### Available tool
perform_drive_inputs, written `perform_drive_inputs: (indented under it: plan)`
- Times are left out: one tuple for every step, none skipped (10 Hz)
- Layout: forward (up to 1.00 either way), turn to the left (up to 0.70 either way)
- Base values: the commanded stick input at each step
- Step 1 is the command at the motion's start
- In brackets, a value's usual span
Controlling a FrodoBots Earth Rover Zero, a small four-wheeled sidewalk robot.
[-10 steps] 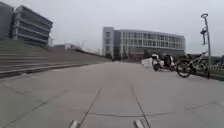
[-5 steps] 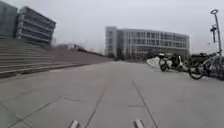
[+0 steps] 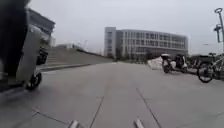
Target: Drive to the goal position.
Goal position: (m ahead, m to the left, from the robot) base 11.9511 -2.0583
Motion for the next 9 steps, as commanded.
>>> perform_drive_inputs:
  plan:
    - [1.00,-0.08]
    - [1.00,-0.03]
    - [1.00,0.00]
    - [1.00,0.00]
    - [1.00,0.00]
    - [1.00,-0.09]
    - [1.00,-0.34]
    - [1.00,-0.23]
    - [1.00,-0.08]
